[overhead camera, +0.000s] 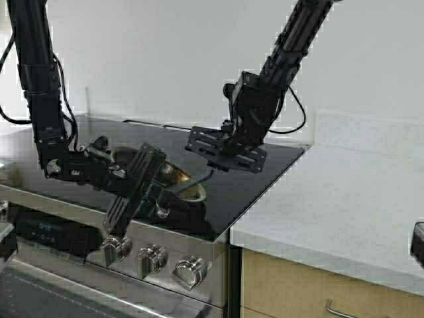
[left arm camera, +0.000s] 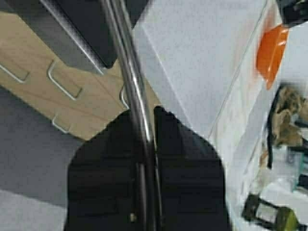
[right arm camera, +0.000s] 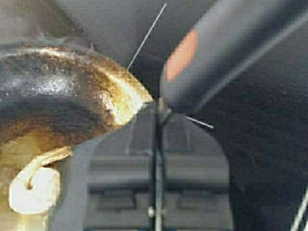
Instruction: Add oil to the pan and cook the shrimp and serve it
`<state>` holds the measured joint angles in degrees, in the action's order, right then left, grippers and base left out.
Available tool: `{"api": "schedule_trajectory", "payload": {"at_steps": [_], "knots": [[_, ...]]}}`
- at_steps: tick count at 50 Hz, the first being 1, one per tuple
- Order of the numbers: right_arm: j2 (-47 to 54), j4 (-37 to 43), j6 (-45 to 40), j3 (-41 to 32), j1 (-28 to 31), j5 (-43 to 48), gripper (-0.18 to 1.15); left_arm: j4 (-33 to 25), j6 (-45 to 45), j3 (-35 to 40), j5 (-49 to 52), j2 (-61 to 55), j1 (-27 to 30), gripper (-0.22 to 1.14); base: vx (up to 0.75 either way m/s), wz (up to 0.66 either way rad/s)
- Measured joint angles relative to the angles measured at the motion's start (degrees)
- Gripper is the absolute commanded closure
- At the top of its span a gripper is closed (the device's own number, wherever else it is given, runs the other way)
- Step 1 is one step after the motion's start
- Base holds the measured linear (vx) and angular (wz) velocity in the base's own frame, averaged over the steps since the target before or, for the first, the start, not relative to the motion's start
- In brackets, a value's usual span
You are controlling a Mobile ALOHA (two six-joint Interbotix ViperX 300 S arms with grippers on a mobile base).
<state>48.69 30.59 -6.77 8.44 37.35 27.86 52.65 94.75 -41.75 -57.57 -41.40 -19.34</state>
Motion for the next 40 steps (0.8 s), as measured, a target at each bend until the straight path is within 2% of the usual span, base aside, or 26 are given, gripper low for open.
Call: {"api": "schedule_trajectory", "payload": {"at_steps": [10, 29, 40], "knots": [[0.3, 0.7, -1.7, -1.3, 0.0, 0.0, 0.90, 2.8, 2.5, 0.8, 0.0, 0.0, -0.1, 0.89, 0.00, 0.00], [0.4, 0.7, -6.9, -2.3, 0.6, -0.1, 0.90, 3.9, 3.2, 0.9, 0.0, 0.0, -0.1, 0.89, 0.00, 0.00], [0.3, -2.6, -11.2, -1.2, 0.8, 1.4, 0.90, 4.1, 3.2, 1.0, 0.0, 0.1, -0.1, 0.89, 0.00, 0.00]]}}
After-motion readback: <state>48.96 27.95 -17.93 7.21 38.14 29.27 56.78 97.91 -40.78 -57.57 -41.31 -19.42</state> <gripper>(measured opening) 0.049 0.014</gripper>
